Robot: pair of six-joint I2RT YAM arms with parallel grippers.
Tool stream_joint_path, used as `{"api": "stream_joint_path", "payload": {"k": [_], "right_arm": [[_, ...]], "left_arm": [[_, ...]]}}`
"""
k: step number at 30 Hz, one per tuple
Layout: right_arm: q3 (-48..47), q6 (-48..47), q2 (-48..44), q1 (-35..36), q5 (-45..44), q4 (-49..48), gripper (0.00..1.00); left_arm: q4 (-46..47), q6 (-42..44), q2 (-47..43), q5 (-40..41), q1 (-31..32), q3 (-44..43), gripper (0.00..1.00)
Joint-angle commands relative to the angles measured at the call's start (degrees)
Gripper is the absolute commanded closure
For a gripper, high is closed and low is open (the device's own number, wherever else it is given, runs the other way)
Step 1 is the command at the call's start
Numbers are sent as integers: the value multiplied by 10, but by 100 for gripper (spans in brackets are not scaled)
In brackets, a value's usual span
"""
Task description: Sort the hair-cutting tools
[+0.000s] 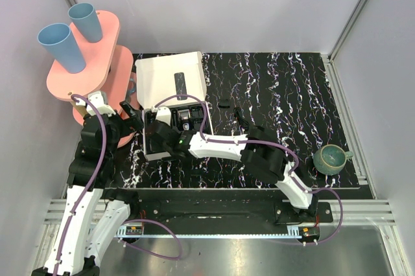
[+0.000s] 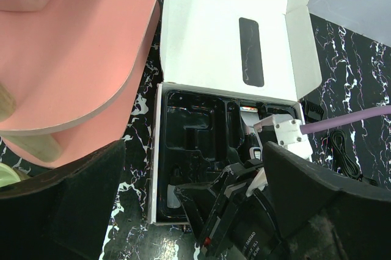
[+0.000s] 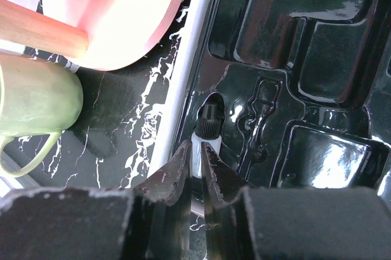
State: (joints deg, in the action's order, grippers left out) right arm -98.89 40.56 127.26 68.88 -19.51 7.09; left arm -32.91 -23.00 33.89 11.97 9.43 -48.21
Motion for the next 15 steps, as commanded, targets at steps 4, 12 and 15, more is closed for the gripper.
{"api": "stream_joint_path", "payload": {"k": [4, 12, 15], "right_arm": [[-28, 0, 12, -15, 14, -9, 82], [-39, 0, 33, -22, 35, -2, 82], [-41, 2, 40, -22, 38, 4, 82]], "left_arm": [[21, -6, 1, 10, -2, -4, 1], [21, -6, 2, 10, -3, -4, 1], [20, -6, 3, 10, -3, -4, 1]]}}
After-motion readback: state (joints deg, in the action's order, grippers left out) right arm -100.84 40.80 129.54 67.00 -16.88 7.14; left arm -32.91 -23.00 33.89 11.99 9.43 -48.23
